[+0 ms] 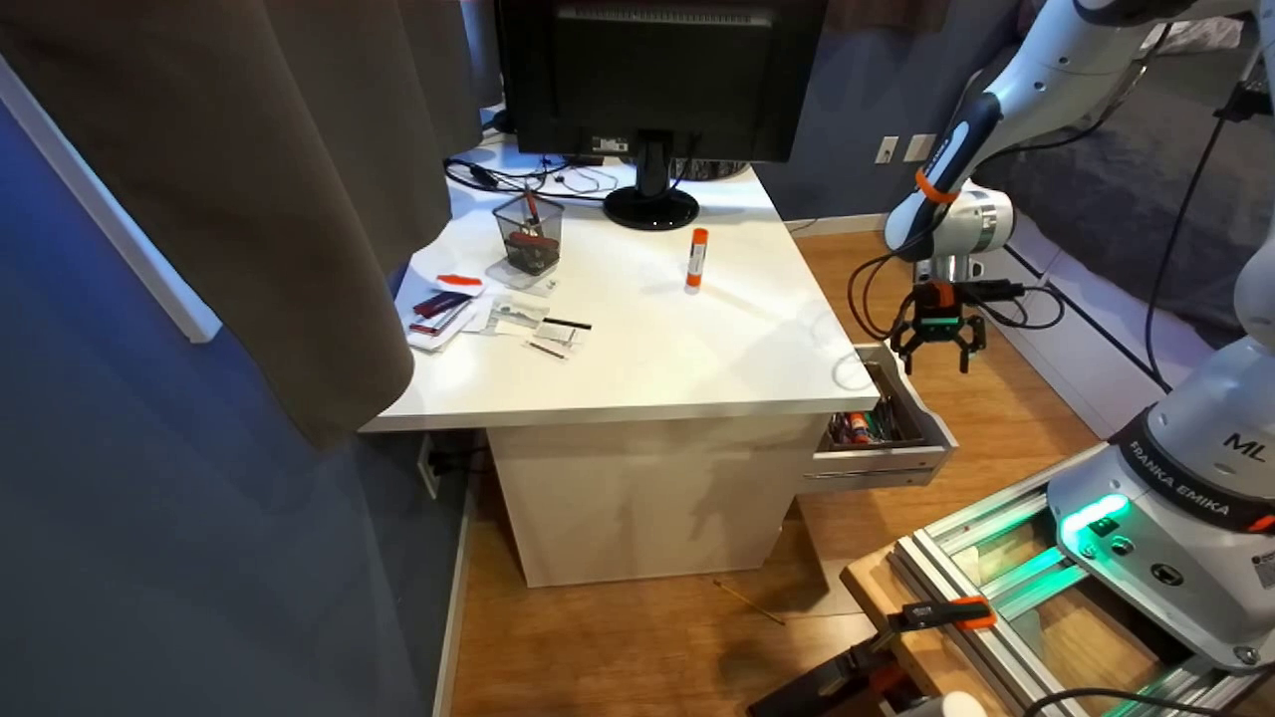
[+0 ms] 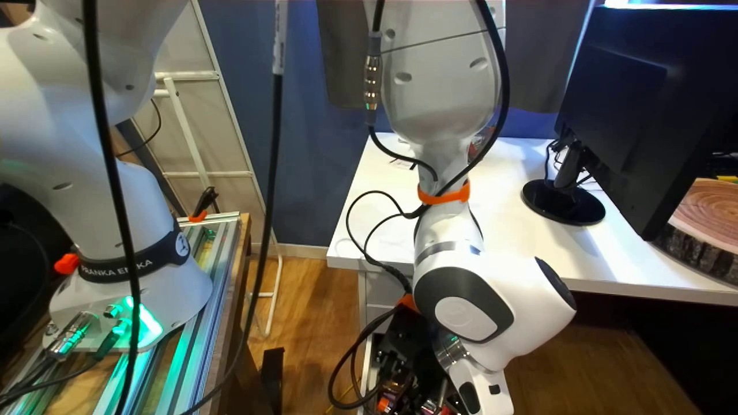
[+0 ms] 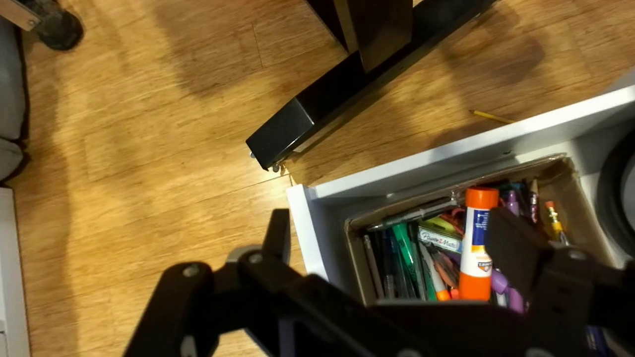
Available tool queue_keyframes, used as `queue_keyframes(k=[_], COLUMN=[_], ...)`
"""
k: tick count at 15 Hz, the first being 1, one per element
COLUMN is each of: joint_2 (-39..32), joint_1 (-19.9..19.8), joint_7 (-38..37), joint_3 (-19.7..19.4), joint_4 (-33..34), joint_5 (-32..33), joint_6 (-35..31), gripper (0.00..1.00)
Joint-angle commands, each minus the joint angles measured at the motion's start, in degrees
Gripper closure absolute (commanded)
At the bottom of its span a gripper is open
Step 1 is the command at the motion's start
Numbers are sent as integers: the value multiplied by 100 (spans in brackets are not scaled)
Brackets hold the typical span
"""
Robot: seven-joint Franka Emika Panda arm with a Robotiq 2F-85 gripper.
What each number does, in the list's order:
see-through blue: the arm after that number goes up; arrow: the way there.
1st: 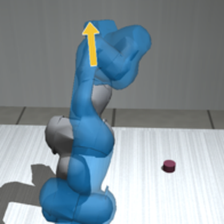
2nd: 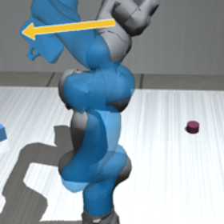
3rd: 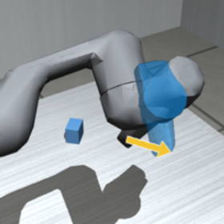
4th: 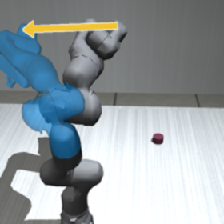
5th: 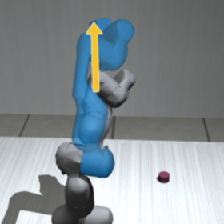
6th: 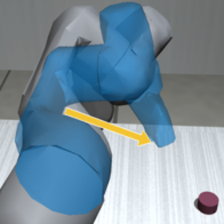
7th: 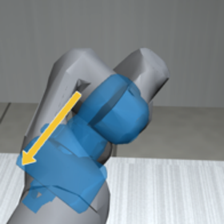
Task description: Pick up the glue stick from the open drawer and put it on the table
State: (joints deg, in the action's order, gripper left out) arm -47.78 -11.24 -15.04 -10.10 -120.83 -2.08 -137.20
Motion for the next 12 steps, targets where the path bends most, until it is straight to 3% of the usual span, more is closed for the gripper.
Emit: queue_keyframes(k=[1, 6, 12], joint_2=[-20, -827, -1721], joint_1=[92, 192, 24], joint_7=[74, -438, -203], joint_3=[-79, -8, 209], joint_4=[22, 482, 944], joint_5=[-106, -438, -756], joint_6=[16, -517, -1277], gripper=[0, 0, 0])
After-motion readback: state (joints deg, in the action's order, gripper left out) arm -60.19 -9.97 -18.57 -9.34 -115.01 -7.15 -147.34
